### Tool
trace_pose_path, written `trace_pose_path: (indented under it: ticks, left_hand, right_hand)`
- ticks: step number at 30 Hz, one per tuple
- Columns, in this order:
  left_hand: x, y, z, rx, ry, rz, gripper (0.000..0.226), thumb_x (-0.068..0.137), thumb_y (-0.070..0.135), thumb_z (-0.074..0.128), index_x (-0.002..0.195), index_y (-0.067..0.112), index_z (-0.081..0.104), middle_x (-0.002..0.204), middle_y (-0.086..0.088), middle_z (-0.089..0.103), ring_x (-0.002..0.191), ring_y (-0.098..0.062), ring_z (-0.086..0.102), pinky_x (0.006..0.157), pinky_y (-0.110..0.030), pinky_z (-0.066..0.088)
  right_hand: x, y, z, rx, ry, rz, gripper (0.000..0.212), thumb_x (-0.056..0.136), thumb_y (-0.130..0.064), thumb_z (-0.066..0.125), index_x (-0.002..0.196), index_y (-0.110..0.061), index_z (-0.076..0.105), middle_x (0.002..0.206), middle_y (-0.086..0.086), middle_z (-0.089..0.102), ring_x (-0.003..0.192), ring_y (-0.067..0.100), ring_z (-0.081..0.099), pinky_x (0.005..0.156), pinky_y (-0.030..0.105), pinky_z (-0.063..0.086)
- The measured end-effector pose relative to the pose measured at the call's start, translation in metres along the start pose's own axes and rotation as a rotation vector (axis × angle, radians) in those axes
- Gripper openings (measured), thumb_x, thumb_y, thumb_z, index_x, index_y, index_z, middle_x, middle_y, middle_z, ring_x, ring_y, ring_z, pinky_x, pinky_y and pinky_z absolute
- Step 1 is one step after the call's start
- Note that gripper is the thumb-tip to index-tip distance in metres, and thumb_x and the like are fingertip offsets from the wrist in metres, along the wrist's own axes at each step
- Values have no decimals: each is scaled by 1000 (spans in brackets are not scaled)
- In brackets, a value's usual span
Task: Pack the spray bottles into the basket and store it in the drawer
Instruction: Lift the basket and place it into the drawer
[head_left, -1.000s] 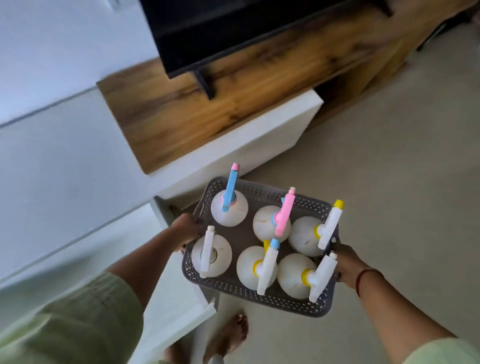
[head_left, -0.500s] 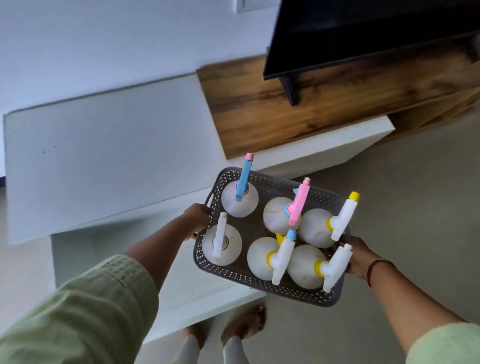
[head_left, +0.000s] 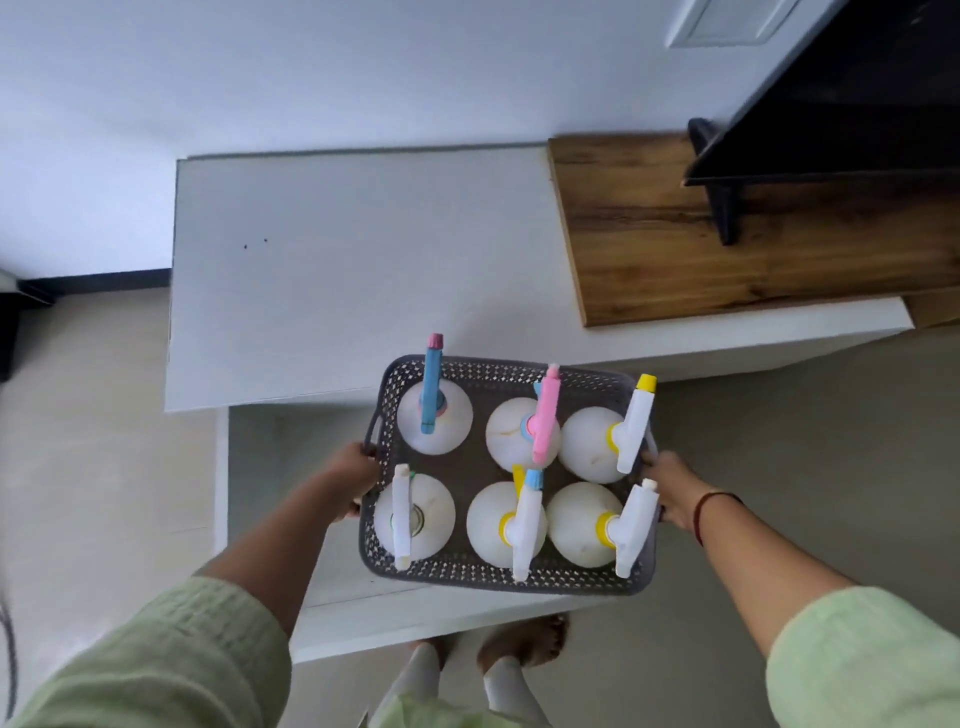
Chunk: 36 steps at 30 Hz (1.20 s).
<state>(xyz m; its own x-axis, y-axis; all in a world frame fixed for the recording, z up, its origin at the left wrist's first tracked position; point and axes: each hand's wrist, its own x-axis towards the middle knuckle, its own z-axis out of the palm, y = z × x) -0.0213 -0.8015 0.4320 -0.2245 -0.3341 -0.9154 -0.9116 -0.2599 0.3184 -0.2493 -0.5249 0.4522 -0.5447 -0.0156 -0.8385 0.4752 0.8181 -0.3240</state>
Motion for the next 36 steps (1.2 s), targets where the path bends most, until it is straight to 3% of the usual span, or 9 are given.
trace_pose_path:
  ticks: [3, 7, 12, 17, 22, 27, 32, 36]
  left_hand:
    - [8, -35, -21, -76, 12, -58, 27, 99, 6, 46, 123, 8, 59, 89, -13, 61, 85, -27, 54, 76, -37, 45]
    - [19, -70, -40, -120, 42, -111, 26, 100, 6, 47, 122, 7, 60, 93, -16, 62, 87, -30, 55, 75, -40, 45]
    - [30, -94, -54, -175, 112, -160, 26, 101, 5, 45, 122, 7, 60, 88, -14, 59, 84, -27, 52, 74, -37, 43]
    - [37, -109, -66, -216, 128, -183, 29, 102, 5, 44, 128, 3, 57, 100, -19, 59, 91, -30, 53, 79, -40, 43]
    - [52, -119, -66, -256, 149, -196, 32, 103, 9, 47, 133, 4, 55, 103, -20, 60, 93, -32, 55, 83, -43, 46]
    - [78, -129, -58, -279, 173, -218, 35, 102, 8, 49, 137, 7, 50, 107, -20, 59, 95, -33, 56, 84, -43, 48]
    - [110, -141, -47, -287, 158, -238, 36, 101, 7, 51, 137, 4, 51, 114, -24, 60, 99, -35, 56, 96, -50, 49]
    - [141, -152, -40, -288, 186, -238, 37, 100, -1, 48, 137, 1, 52, 111, -22, 58, 99, -34, 54, 87, -43, 47]
  right_hand:
    - [-2, -9, 31, -76, -39, -20, 31, 94, 5, 43, 118, -7, 58, 76, 9, 51, 69, 22, 49, 60, 28, 40]
    - [2, -14, 69, -121, -101, -17, 41, 92, 10, 42, 127, -2, 57, 77, 8, 52, 72, 22, 50, 62, 28, 40]
    - [11, -20, 105, -174, -146, -18, 43, 92, 11, 40, 129, -3, 56, 75, 7, 50, 71, 21, 49, 62, 28, 42]
    - [29, -24, 131, -237, -169, -23, 43, 92, 5, 45, 131, -8, 56, 106, 18, 57, 98, 34, 55, 84, 47, 51]
    - [51, -23, 153, -281, -172, -32, 41, 91, 1, 49, 131, -6, 55, 119, 24, 61, 116, 44, 57, 94, 49, 50]
    - [80, -10, 173, -288, -166, -27, 39, 91, -3, 51, 130, -7, 57, 124, 24, 62, 116, 41, 59, 95, 47, 50]
    - [113, 3, 190, -299, -160, -34, 37, 89, -1, 53, 126, -5, 60, 115, 22, 64, 108, 38, 61, 89, 46, 52]
    - [138, 10, 205, -348, -131, -61, 34, 90, -1, 51, 123, -3, 61, 111, 20, 65, 107, 35, 62, 91, 41, 49]
